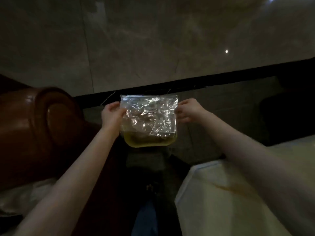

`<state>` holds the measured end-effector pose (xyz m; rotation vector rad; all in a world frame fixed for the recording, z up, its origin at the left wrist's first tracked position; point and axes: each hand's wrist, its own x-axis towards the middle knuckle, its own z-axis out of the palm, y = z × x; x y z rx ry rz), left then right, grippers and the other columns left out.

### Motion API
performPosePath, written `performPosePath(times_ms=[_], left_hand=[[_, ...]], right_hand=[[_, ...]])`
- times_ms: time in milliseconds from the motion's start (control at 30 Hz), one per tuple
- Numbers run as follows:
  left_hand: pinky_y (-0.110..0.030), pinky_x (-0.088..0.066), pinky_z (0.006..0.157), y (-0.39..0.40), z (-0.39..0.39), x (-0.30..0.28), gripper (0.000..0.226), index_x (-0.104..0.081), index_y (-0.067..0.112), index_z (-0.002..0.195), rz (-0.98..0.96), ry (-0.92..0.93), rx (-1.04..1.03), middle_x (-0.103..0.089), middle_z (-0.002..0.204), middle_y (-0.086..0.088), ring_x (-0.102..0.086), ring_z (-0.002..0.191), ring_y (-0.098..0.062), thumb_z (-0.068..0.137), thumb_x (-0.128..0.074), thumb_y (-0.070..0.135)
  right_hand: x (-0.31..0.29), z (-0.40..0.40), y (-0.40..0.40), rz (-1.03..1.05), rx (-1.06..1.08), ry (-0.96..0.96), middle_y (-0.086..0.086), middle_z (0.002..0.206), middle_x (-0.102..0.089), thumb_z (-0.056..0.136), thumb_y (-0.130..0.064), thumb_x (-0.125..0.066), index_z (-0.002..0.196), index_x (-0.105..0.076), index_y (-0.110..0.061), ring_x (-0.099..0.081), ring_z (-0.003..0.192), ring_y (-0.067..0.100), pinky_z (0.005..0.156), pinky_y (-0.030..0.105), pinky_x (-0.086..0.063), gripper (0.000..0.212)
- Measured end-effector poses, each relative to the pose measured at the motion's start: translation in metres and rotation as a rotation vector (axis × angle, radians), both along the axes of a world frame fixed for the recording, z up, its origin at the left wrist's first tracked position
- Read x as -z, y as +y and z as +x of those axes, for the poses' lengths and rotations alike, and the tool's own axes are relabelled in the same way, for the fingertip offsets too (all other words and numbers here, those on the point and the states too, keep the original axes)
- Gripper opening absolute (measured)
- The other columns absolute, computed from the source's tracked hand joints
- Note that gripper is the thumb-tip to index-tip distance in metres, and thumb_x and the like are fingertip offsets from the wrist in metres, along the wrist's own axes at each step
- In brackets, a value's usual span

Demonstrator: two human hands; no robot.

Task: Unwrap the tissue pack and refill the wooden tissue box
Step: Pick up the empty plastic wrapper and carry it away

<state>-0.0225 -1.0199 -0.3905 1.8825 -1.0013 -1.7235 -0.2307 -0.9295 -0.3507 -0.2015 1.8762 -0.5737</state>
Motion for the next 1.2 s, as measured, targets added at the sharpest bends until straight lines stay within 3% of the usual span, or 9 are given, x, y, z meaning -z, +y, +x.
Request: performPosePath(times_ms=[167, 267, 333, 433, 633, 833, 967, 1100, 1200], left_hand=[[-0.026, -0.052, 0.069, 0.005, 0.004, 0.074, 0.034, -0.056, 0.005, 0.113, -0.022, -0.073, -0.017, -0.062, 0.113, -0.019, -0.061, 0.092, -0.023, 0.080, -0.061, -0.003], [-0.042, -0.053, 0.084, 0.011, 0.004, 0.117, 0.041, -0.050, 0.006, 0.123, 0.013, -0.075, 0.121, -0.059, 0.121, -0.019, -0.060, 0.105, -0.029, 0.083, -0.055, -0.005], [-0.041, -0.052, 0.087, 0.014, 0.002, 0.145, 0.044, -0.046, 0.008, 0.128, 0.036, -0.064, 0.211, -0.057, 0.126, -0.016, -0.057, 0.110, -0.025, 0.086, -0.054, -0.002], [-0.025, -0.049, 0.079, 0.016, 0.001, 0.184, 0.047, -0.039, 0.008, 0.134, 0.074, -0.049, 0.270, -0.053, 0.131, -0.011, -0.054, 0.109, -0.019, 0.089, -0.051, 0.004], [-0.031, -0.041, 0.094, 0.023, -0.003, 0.241, 0.046, -0.036, 0.010, 0.136, 0.108, -0.111, 0.374, -0.052, 0.133, -0.012, -0.049, 0.116, -0.019, 0.092, -0.046, 0.009], [-0.047, -0.040, 0.102, 0.022, 0.001, 0.280, 0.044, -0.040, 0.011, 0.133, 0.250, -0.131, 0.411, -0.054, 0.131, -0.012, -0.052, 0.117, -0.029, 0.090, -0.047, 0.005], [-0.050, -0.036, 0.105, 0.020, 0.005, 0.291, 0.051, -0.037, 0.019, 0.135, 0.295, -0.110, 0.483, -0.049, 0.135, -0.007, -0.047, 0.122, -0.026, 0.088, -0.045, 0.001], [-0.036, -0.039, 0.099, 0.015, 0.015, 0.293, 0.058, -0.027, 0.020, 0.140, 0.343, -0.026, 0.522, -0.045, 0.136, -0.006, -0.046, 0.117, -0.018, 0.088, -0.045, 0.000], [-0.041, -0.036, 0.105, 0.013, 0.016, 0.294, 0.059, -0.025, 0.021, 0.140, 0.347, -0.020, 0.536, -0.042, 0.141, -0.009, -0.043, 0.125, -0.024, 0.088, -0.045, 0.001]], right_hand=[[0.073, -0.002, -0.022, 0.117, -0.178, 0.025, 0.026, 0.101, -0.063, 0.090, -0.003, -0.050, 0.108, -0.054, 0.011, -0.063, 0.089, 0.035, 0.071, 0.039, -0.056, 0.024], [0.122, -0.006, -0.021, 0.186, -0.209, 0.010, 0.021, 0.084, -0.060, 0.090, -0.002, -0.047, 0.088, -0.056, 0.008, -0.061, 0.069, 0.027, 0.050, 0.029, -0.055, 0.014], [0.151, -0.011, -0.017, 0.237, -0.232, -0.025, 0.014, 0.074, -0.060, 0.090, -0.004, -0.048, 0.084, -0.054, 0.004, -0.060, 0.061, 0.020, 0.041, 0.023, -0.053, 0.011], [0.195, -0.017, -0.007, 0.292, -0.274, -0.044, 0.011, 0.077, -0.061, 0.090, -0.008, -0.049, 0.092, -0.056, 0.002, -0.061, 0.066, 0.018, 0.050, 0.023, -0.054, 0.012], [0.275, -0.008, 0.006, 0.328, -0.191, -0.137, 0.012, 0.076, -0.057, 0.092, -0.010, -0.048, 0.096, -0.056, 0.002, -0.056, 0.063, 0.019, 0.058, 0.026, -0.048, 0.015], [0.311, 0.002, 0.000, 0.298, -0.132, -0.172, 0.011, 0.080, -0.059, 0.091, -0.007, -0.046, 0.089, -0.058, -0.001, -0.058, 0.072, 0.021, 0.065, 0.029, -0.048, 0.014], [0.325, 0.013, 0.003, 0.306, -0.134, -0.168, 0.019, 0.116, -0.061, 0.093, -0.013, -0.043, 0.114, -0.055, 0.001, -0.058, 0.108, 0.033, 0.098, 0.044, -0.045, 0.028], [0.334, 0.021, 0.010, 0.318, -0.051, -0.072, 0.019, 0.115, -0.060, 0.092, -0.014, -0.044, 0.111, -0.054, -0.004, -0.058, 0.105, 0.031, 0.097, 0.047, -0.046, 0.025], [0.337, 0.026, 0.013, 0.352, -0.025, -0.086, 0.018, 0.115, -0.060, 0.092, -0.016, -0.045, 0.112, -0.054, -0.005, -0.059, 0.104, 0.031, 0.096, 0.046, -0.047, 0.024]])
